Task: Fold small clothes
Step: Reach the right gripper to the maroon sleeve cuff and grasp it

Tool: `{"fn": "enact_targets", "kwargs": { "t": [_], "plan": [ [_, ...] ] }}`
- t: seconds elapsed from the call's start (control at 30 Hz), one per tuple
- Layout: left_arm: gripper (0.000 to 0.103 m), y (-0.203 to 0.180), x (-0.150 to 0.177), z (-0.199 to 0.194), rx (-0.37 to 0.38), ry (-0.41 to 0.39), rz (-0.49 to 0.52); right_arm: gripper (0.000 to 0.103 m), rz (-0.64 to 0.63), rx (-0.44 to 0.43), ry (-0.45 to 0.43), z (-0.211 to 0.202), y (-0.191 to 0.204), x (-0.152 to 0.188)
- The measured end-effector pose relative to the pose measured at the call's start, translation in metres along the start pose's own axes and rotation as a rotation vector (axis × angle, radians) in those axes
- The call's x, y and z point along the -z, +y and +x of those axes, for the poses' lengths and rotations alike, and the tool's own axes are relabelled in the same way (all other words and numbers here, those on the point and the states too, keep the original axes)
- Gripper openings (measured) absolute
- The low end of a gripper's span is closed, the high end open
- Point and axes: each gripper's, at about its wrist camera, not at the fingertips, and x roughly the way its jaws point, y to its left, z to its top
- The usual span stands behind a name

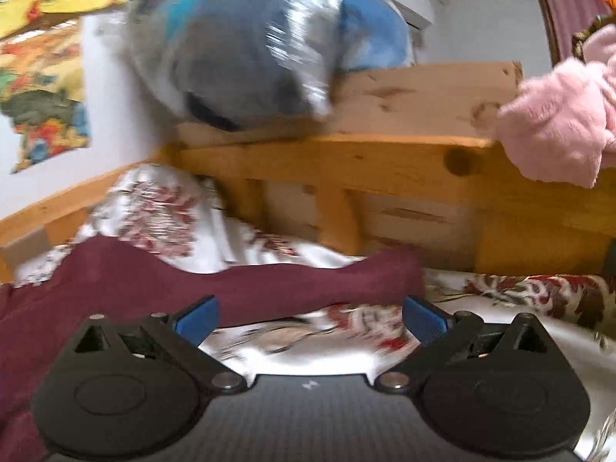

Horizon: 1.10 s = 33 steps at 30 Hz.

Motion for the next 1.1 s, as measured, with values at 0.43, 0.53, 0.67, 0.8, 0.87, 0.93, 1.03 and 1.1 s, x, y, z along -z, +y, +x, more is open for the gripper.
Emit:
{"fn": "enact_targets", "kwargs": {
  "t": [0.43, 0.53, 0.67, 0.8, 0.87, 0.93, 1.03, 1.1],
  "plan": [
    [0.102, 0.004, -0.009, -0.017, -0.029, -0.046, 0.092, 0.091, 0.181, 0.179, 0.165, 0.091, -0.04, -0.02],
    [0.102, 0.009, -0.008, -0.025, -0.038, -0.053, 0.099, 0.076, 0.203, 0.188, 0.206, 0.102, -0.04, -0.015],
    [0.102, 0.016, -0.005, -0.03, -0.05, -0.056, 0.108, 0.04, 0.224, 0.193, 0.209, 0.11, -0.038, -0.008],
    [0.102, 0.026, -0.006, -0.03, -0.059, -0.05, 0.087, 0.019, 0.182, 0.186, 0.116, 0.099, -0.028, -0.01],
    [0.102, 0.032, -0.007, -0.03, -0.059, -0.05, 0.065, 0.017, 0.127, 0.178, 0.055, 0.09, -0.018, -0.015],
    [0.102, 0.037, -0.009, -0.032, -0.06, -0.06, 0.052, 0.015, 0.047, 0.152, -0.018, 0.078, -0.001, -0.022],
    [0.102, 0.042, -0.013, -0.036, -0.071, -0.079, 0.052, 0.015, -0.062, 0.066, -0.112, 0.062, 0.031, -0.035],
    [0.102, 0.047, -0.016, -0.039, -0.073, -0.095, 0.051, 0.015, -0.139, -0.019, -0.165, 0.051, 0.058, -0.043]
  ]
}}
